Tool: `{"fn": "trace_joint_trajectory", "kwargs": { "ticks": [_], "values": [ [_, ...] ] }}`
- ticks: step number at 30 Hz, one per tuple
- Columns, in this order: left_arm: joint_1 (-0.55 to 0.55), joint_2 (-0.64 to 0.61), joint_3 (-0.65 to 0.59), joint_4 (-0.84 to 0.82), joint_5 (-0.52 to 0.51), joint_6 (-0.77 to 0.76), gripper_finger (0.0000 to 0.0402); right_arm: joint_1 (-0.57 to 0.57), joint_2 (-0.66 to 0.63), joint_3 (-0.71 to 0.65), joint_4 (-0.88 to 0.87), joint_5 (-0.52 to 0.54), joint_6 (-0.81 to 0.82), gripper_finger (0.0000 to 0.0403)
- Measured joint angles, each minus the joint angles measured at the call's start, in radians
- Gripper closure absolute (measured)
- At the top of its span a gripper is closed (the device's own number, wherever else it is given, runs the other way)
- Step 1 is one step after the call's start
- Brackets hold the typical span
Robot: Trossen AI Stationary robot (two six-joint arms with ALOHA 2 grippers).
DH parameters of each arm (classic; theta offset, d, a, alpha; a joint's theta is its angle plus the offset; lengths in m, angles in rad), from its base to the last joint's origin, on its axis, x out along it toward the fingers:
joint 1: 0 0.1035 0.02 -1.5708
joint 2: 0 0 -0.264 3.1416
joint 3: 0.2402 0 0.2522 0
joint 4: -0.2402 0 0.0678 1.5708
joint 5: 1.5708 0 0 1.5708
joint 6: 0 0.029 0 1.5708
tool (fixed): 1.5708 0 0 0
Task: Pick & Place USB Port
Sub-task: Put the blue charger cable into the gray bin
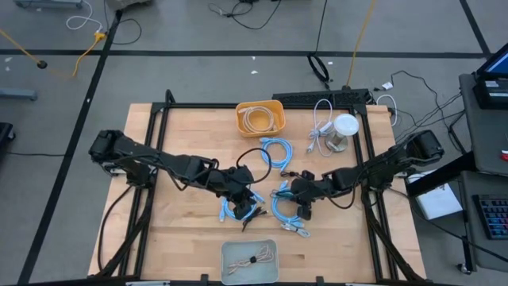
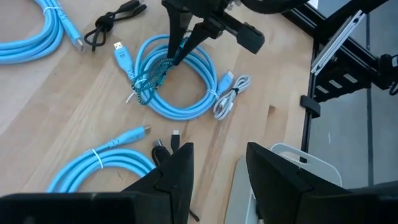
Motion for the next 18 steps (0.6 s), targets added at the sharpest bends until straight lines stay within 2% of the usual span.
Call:
{"fn": "trace_joint_trajectory", "kwargs": {
  "ticks": [4, 14, 18],
  "values": [
    [0.000, 0.000, 0.000, 0.000, -0.001, 0.000, 0.0250, 0.000, 0.000, 0.000, 0.028, -0.012, 0.003, 0.0389],
    [0.000, 0.000, 0.000, -0.043, -0.022, 0.000, 0.0250, 0.013, -0.015, 0.000, 0.087, -0.105, 0.070, 0.0389],
    [0.001, 0.000, 0.000, -0.098, -0.066, -0.017, 0.0250, 0.029, -0.050, 0.043, 0.077, -0.129, 0.057, 0.0389]
  ]
}}
